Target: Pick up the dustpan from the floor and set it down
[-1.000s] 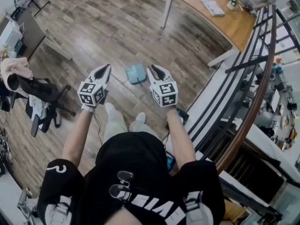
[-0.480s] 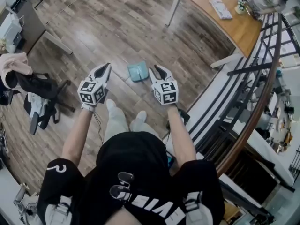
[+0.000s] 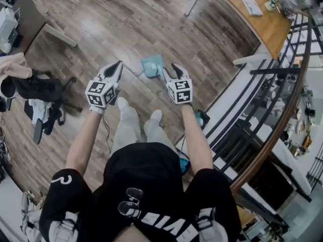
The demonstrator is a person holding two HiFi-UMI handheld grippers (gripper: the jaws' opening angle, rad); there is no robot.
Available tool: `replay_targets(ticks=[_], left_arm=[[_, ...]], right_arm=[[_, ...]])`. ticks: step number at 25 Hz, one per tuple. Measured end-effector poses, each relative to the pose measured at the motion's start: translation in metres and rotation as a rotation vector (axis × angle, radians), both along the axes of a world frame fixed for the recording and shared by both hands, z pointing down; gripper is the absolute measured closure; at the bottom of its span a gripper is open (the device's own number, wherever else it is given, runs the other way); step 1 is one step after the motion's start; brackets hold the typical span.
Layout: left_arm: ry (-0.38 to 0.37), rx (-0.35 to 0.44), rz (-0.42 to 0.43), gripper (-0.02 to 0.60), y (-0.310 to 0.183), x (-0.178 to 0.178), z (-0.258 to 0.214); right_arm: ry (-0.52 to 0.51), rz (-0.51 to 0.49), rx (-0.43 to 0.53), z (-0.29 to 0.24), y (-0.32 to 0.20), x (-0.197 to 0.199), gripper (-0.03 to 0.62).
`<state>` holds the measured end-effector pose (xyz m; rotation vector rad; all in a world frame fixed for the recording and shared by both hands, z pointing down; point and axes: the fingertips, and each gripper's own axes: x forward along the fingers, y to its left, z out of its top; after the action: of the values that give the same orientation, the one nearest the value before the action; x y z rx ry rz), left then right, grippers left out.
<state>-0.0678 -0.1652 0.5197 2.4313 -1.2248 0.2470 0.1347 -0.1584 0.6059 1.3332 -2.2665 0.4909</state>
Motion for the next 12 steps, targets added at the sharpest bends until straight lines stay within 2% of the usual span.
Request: replay_targets(ticks=[12], left_arm=[[0.009, -0.050, 0.084, 0.583, -0.047, 0.002, 0.073]], right_arm=[[0.079, 0.021, -0.140, 0.128, -0.037, -0.015, 0.336]])
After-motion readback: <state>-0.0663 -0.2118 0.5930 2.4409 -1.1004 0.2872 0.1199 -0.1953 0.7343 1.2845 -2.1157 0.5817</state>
